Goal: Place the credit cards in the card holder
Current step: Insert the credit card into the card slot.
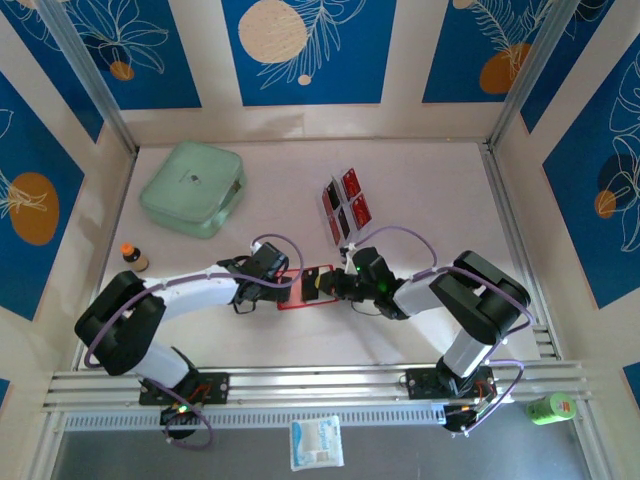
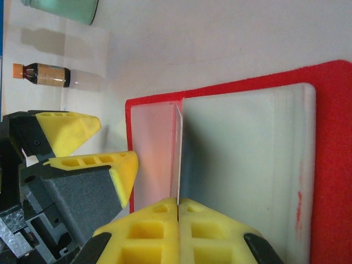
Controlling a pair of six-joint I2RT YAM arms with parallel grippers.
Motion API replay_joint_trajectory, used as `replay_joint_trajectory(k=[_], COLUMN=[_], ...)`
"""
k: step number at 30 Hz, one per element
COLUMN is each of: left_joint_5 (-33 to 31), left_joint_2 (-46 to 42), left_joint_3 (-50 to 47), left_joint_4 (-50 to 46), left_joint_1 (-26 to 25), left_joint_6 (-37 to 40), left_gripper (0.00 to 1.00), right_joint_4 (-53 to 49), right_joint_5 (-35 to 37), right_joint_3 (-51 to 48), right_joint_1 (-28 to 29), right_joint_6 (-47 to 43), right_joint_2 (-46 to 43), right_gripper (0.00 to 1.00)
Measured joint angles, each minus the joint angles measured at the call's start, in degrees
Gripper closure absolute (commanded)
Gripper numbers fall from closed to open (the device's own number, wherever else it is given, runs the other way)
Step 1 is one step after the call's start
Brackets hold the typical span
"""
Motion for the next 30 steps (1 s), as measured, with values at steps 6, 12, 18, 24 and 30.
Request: replay_joint_trajectory(k=[6, 12, 18, 24, 30], left_joint_5=[0.0, 0.0, 0.0, 0.0, 0.0], left_joint_2=[0.0, 0.0, 0.0, 0.0, 0.0], left_joint_3=[-0.2, -0.3, -0.4, -0.4, -0.6], left_joint_4=[0.0, 0.2, 0.2, 0.3, 0.7], left_joint_1=[0.0, 0.0, 0.0, 0.0, 0.0], left_joint_6=[0.0, 0.0, 0.0, 0.0, 0.0], left_gripper=[0.00, 0.00, 0.00, 0.00, 0.00], right_joint_4=[-0.9, -1.8, -3.0, -3.1, -3.6], right_joint_5=[-1.0, -1.6, -2.6, -3.7, -5.4], right_joint_3=[0.0, 0.6, 1.7, 2.5, 4.1], right_joint_1=[0.0, 0.0, -0.1, -0.4, -0.5], right_joint_6=[0.0, 0.0, 0.2, 0.5, 0.8], right_joint_2=[0.0, 0.0, 1.4, 2.7, 4.1], right_gripper=[1.00, 1.00, 1.00, 1.00, 1.00])
